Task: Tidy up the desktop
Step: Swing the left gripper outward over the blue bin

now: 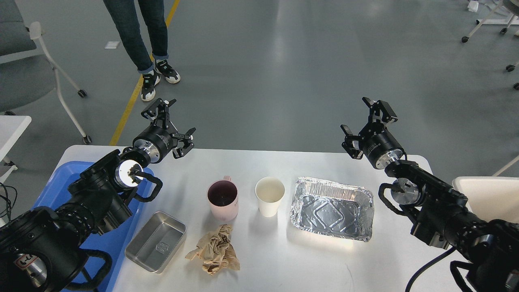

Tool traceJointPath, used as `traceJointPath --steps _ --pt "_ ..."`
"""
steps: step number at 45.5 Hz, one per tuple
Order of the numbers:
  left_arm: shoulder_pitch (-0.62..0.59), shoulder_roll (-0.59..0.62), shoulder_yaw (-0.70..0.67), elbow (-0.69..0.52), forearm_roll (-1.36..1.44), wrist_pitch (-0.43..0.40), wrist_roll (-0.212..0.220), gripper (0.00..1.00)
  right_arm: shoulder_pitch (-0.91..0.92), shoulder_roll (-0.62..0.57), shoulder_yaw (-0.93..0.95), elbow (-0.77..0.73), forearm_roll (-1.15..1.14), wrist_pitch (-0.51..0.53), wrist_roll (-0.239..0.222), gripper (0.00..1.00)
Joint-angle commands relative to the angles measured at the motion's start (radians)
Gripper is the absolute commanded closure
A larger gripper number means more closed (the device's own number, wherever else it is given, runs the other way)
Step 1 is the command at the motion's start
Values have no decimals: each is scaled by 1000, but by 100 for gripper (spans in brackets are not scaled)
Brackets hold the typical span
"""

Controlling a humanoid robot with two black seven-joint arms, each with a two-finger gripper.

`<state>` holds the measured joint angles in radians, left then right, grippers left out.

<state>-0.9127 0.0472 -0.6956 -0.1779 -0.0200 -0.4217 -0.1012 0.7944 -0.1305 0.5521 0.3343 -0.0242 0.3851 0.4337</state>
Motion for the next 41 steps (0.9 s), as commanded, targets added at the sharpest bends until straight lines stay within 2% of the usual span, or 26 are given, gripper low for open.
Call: traceJointPath --steps 1,5,8,31,36,41 --pt "-2 -3 -2 0 -2 3 0 3 0 0 0 -1 0 0 2 0" --pt "-2 -10 -15 -5 -8 21 -11 3 -1 0 0 -1 0 0 3 0" --pt "-2 -13 1 -5 -5 31 -3 3 -1 0 -1 0 0 0 3 0" --pt "-17 -6 4 -3 3 37 -18 3 -3 0 -3 -1 -2 0 5 0" --pt "-34 -3 10 0 9 95 -8 3 3 0 -4 -1 -2 0 3 0" --pt "-69 -3 140 1 90 127 -8 3 3 -1 -6 -3 -5 0 3 0"
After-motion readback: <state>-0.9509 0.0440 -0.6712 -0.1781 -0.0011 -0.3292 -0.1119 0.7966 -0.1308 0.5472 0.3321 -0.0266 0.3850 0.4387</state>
